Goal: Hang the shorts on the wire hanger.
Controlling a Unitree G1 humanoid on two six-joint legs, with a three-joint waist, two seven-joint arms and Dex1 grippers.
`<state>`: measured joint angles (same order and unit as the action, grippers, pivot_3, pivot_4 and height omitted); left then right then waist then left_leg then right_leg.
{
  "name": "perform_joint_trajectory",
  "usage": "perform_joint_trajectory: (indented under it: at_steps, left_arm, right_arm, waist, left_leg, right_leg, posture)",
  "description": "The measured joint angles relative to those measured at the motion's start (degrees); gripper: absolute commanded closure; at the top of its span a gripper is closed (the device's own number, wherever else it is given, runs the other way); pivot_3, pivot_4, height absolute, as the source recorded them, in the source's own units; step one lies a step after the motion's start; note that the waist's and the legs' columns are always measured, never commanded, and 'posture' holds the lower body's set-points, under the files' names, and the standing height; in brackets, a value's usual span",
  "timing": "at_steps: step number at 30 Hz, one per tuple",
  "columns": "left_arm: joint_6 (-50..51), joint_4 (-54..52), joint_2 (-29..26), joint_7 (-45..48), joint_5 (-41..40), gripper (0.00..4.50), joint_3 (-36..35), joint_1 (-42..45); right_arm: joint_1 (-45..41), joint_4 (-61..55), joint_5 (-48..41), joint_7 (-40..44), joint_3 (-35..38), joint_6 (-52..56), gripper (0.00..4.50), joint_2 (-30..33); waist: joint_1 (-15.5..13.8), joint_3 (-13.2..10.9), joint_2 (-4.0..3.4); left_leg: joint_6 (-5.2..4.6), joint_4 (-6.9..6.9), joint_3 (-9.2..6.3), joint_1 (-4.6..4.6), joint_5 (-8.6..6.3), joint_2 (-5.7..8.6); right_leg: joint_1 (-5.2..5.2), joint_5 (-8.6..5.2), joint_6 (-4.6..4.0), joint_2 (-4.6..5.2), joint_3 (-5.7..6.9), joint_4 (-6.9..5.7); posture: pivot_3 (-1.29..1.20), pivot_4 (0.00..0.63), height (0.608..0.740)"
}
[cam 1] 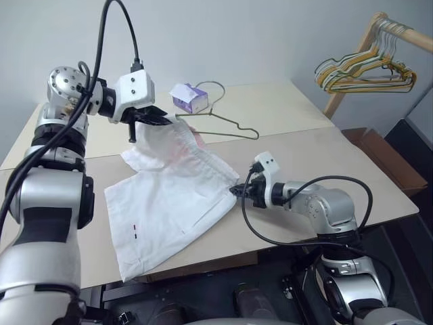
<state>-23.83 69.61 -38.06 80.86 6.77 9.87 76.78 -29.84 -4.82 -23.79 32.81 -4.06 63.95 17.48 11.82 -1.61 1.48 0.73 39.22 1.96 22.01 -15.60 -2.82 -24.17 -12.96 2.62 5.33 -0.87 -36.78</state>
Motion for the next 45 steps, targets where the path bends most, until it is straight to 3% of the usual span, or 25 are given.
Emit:
perform_joint_trajectory:
  at_steps: [7,15,26,36,45]
  left_arm:
    - [-1.0,0.0,-0.3,2.1,-0.6,4.5,-1.3,-0.1]
    - [-1.1,-0.2,-0.7,11.4,-4.2,4.5,-3.0,-1.4]
    - [-1.2,-0.3,-0.7,11.2,-4.1,4.5,-2.6,-2.4]
    - [-2.8,-0.3,-0.5,6.5,-0.6,4.5,-1.2,-2.8]
    - [-3.5,-0.9,1.6,4.1,-1.6,4.5,-2.8,-2.9]
  right_arm:
    - [0.0,0.5,1.4,-2.0,-0.2,-2.6,4.44,0.4]
    - [-3.0,6.5,3.4,0.0,0.3,-7.3,4.44,8.2]
    - [-6.2,11.8,3.5,3.6,0.9,-12.1,4.44,14.1]
    - [-7.6,6.8,5.2,7.9,-0.1,-16.5,4.44,20.0]
    - [-22.4,0.6,12.6,18.0,-12.0,-17.8,4.44,28.3]
  waist:
    - [0.0,0.0,0.0]
    - [0.0,0.0,0.0]
    - [0.0,0.0,0.0]
    - [-0.1,0.0,-0.01]
    - [0.1,0.0,-0.05]
  left_leg:
    - [0.0,0.0,0.0,0.01,0.0,0.0]
    - [0.0,0.0,0.01,-0.01,0.0,0.0]
    - [-0.01,0.0,0.01,-0.01,0.0,0.0]
    - [-0.01,0.01,0.03,0.0,0.0,0.01]
    - [-0.01,0.05,0.09,-0.02,0.0,0.0]
  right_leg:
    - [0.0,0.0,0.0,0.0,0.0,0.01]
    - [0.02,0.0,0.0,0.0,0.0,0.03]
    - [0.01,0.0,0.0,0.0,-0.01,0.02]
    - [-0.01,0.0,0.01,0.02,-0.03,0.04]
    - [-0.09,-0.03,0.04,0.02,-0.07,0.06]
  posture:
    - [-0.14,0.0,0.74]
    - [-0.14,0.0,0.74]
    - [-0.14,0.0,0.74]
    - [-0.16,0.0,0.74]
    - [-0.17,0.0,0.74]
